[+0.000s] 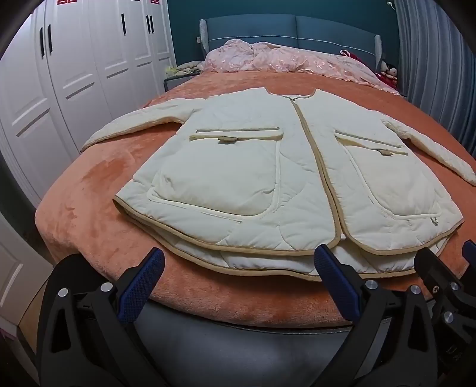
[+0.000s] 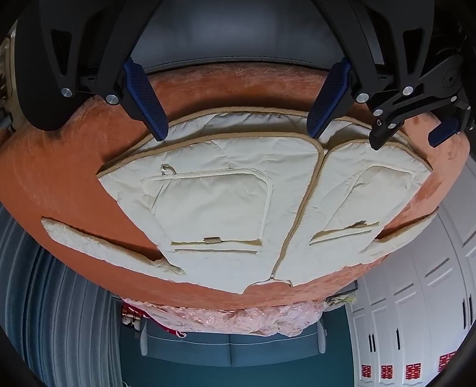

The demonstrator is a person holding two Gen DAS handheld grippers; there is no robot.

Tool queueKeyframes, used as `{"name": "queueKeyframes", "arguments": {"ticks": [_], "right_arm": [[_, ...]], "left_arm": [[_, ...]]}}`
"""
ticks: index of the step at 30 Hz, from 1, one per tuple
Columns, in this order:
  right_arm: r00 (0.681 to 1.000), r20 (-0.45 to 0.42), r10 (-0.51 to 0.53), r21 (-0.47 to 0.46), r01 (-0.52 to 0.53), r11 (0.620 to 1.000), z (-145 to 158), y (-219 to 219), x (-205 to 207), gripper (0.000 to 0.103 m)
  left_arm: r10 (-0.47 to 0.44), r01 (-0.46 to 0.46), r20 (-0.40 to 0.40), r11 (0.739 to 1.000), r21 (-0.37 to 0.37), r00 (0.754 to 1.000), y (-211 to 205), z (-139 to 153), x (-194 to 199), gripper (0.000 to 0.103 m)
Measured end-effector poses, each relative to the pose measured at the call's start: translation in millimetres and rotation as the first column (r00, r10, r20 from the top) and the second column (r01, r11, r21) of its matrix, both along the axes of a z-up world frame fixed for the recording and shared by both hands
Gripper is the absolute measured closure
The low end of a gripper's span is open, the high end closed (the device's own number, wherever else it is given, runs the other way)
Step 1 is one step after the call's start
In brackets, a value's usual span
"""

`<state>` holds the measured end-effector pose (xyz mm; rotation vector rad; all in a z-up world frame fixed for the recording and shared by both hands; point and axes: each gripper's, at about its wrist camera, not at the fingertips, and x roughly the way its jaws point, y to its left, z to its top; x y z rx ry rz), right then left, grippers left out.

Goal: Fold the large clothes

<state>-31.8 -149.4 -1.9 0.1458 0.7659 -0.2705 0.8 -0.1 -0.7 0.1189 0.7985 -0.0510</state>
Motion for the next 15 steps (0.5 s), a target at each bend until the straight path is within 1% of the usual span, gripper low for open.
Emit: {"name": "queueKeyframes", "arguments": {"ticks": [1,5,7,8,13,15], "right_arm": [[1.0,-0.002,-0.008,0.004,0.008,1.0,-0.6,-0.6,0.2,0.011],[0.999,-0.007,-0.034,0.019,0.034,0.999,-3.1,-1.5,1.4,0.011],[0.999,-0.008,-0.042,0.026,0.042,0.999,-3.9,-0.5,2.4,0.011],[1.0,0.011,-0.001,0.021,0.001,1.0,-1.2,-1.2,0.6,0.011],[1.0,0.013,0.004,0.021,-0.005,1.0,-2.0,-8.0,-0.3,0.011],[1.0,0.015,-0.001,0.019,0.001,1.0,2.7,-3.3,-3.8,0.011]], "left_arm": [[-0.002,0.002,0.02,1.0,-0.011,1.0,0.8,0.8,-1.4,0.005],[-0.006,0.006,0.03,1.0,-0.006,1.0,0.4,0.3,-2.5,0.005],[-0.007,0.007,0.038,1.0,-0.003,0.999,3.0,6.7,-5.5,0.005],[-0.008,0.008,0.041,1.0,-0.004,0.999,3.6,7.3,-6.2,0.005],[0.001,0.0,0.039,1.0,-0.007,0.999,5.0,6.9,-6.7,0.005],[0.005,-0.005,0.044,1.0,-0.003,0.999,2.7,8.7,-8.5,0.005]]}}
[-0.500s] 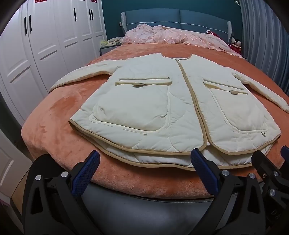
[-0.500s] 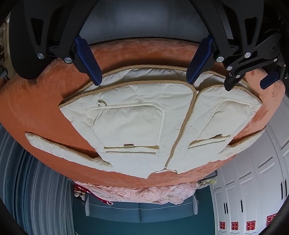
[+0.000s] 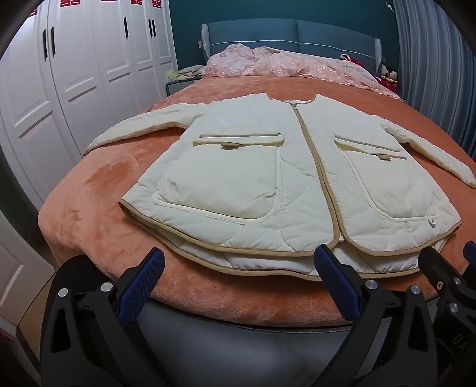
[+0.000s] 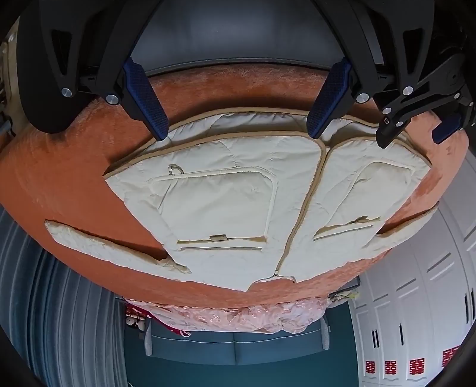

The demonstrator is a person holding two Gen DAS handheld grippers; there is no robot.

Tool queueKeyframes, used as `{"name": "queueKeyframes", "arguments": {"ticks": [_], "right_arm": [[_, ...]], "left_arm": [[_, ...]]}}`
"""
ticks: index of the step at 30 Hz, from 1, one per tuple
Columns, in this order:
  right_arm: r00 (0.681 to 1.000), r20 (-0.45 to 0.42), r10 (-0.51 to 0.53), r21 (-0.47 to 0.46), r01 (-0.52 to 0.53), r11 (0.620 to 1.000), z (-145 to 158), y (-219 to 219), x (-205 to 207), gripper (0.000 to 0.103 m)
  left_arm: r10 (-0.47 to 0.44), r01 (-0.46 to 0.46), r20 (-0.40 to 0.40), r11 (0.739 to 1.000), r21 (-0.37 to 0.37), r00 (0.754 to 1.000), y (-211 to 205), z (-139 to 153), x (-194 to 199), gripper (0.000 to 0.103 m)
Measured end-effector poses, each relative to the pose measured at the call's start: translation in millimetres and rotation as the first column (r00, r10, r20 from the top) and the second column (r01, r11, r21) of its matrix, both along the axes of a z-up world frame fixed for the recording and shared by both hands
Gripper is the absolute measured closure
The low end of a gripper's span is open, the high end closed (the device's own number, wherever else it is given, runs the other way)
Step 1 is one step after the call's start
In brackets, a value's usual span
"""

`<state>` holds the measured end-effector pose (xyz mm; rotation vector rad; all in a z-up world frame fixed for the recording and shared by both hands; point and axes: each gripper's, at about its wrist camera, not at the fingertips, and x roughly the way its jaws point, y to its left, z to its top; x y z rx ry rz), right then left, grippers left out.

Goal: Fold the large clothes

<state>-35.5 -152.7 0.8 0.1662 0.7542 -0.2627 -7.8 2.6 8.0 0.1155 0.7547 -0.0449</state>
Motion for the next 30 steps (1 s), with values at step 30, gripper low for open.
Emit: {"name": "queueKeyframes", "arguments": {"ticks": [30], "right_arm": [[1.0,-0.008,0.016,-0.029,-0.016,0.999,-0.1,3.8,0.4,0.011]], "left_arm": [[0.005,-0.005,0.004,1.0,-0.004,1.0,-0.2,4.5,-2.0,0.005]]}}
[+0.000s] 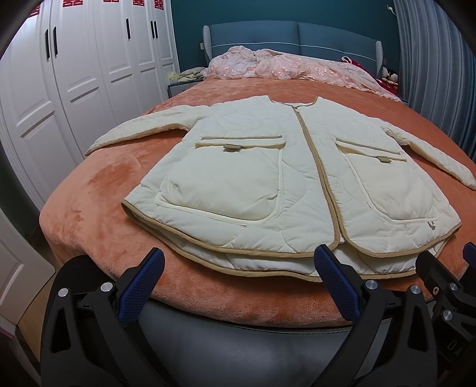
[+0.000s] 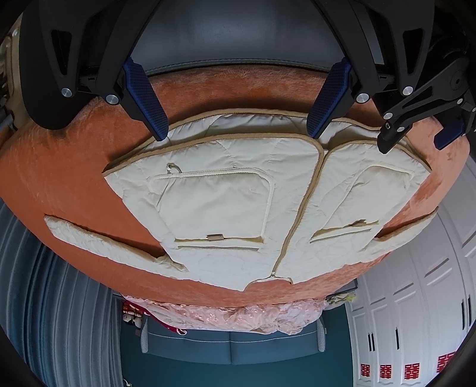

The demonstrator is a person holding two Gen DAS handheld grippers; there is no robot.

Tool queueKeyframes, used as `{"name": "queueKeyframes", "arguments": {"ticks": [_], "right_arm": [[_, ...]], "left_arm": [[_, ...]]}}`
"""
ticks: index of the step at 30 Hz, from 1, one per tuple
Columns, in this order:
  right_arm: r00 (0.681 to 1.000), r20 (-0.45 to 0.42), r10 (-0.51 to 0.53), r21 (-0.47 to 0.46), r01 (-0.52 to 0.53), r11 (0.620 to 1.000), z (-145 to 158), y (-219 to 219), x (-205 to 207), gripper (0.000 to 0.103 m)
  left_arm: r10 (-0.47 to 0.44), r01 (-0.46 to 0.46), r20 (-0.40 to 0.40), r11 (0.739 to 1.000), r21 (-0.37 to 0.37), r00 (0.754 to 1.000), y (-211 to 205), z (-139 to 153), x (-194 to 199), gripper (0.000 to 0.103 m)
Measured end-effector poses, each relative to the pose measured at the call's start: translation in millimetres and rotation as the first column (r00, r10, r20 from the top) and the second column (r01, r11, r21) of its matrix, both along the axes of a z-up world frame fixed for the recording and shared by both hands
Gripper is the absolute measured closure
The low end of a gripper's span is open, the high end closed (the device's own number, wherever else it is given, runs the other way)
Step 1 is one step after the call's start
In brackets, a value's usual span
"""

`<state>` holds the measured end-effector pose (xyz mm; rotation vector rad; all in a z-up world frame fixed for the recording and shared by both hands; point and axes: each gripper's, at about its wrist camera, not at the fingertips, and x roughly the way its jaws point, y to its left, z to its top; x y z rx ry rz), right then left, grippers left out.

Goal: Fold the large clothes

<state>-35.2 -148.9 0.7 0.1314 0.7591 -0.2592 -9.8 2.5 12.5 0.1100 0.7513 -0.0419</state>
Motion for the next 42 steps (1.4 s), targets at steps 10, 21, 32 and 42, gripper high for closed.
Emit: {"name": "queueKeyframes", "arguments": {"ticks": [10,21,32,42], "right_arm": [[1.0,-0.002,0.001,-0.001,-0.001,1.0,1.0,0.7,-0.3,0.011],[1.0,-0.004,0.001,-0.002,-0.001,1.0,1.2,1.0,-0.1,0.011],[1.0,-0.003,-0.001,-0.001,0.001,1.0,1.0,1.3,-0.2,0.011],[1.0,-0.003,0.0,-0.001,0.0,1.0,1.2,1.4,-0.1,0.011]], "left_arm": [[0.009,-0.009,0.003,1.0,0.0,1.0,1.8,0.3,0.2,0.005],[0.01,-0.01,0.002,1.0,0.0,1.0,1.8,0.2,0.0,0.005],[0.014,-0.014,0.002,1.0,-0.003,1.0,2.2,0.3,-0.3,0.005],[0.021,-0.021,0.002,1.0,-0.007,1.0,3.8,-1.5,0.2,0.005]]}}
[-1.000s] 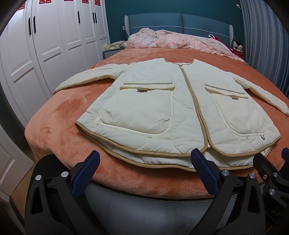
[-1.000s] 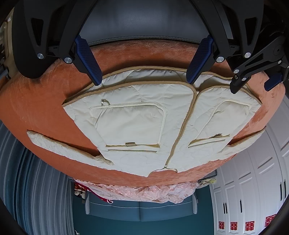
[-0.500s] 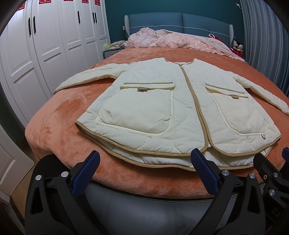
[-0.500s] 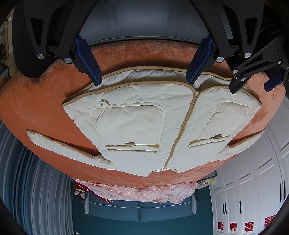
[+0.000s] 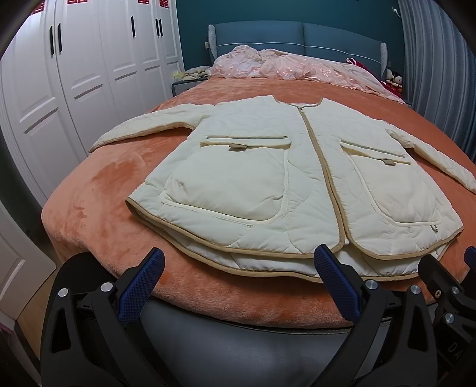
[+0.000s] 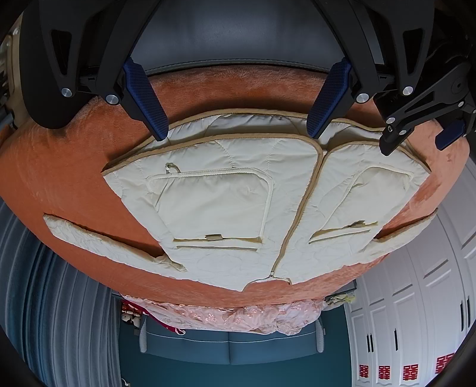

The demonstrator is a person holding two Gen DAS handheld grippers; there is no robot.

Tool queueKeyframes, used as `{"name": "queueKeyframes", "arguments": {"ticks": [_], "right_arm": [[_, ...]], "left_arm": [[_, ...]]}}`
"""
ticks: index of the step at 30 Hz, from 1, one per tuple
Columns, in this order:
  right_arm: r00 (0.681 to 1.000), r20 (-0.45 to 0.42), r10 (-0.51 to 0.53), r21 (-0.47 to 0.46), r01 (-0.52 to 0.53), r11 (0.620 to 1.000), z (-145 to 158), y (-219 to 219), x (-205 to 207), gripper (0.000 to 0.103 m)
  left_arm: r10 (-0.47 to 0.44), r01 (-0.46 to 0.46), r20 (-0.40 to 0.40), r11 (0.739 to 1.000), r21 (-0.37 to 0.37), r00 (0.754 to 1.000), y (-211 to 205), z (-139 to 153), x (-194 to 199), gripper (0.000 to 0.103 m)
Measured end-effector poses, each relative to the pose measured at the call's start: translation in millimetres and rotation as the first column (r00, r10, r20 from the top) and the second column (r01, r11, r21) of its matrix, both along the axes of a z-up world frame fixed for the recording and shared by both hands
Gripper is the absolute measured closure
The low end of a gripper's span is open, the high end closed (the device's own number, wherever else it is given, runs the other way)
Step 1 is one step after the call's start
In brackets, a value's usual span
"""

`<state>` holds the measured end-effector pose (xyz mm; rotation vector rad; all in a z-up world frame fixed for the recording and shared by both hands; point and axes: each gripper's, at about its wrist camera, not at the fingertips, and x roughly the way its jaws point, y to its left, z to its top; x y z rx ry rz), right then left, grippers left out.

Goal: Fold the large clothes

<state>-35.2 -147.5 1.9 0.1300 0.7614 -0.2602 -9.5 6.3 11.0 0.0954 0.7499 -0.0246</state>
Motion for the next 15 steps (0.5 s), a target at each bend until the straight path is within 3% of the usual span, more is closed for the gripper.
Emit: {"name": "queueKeyframes", "arguments": {"ticks": [15], "right_arm": [[1.0,0.001,0.005,0.0,-0.005,1.0,0.1,2.5,1.8,0.011]], "left_arm": [[0.004,-0.004,0.002,1.0,0.002,1.0,2.2,0.4,0.7,0.005]]}}
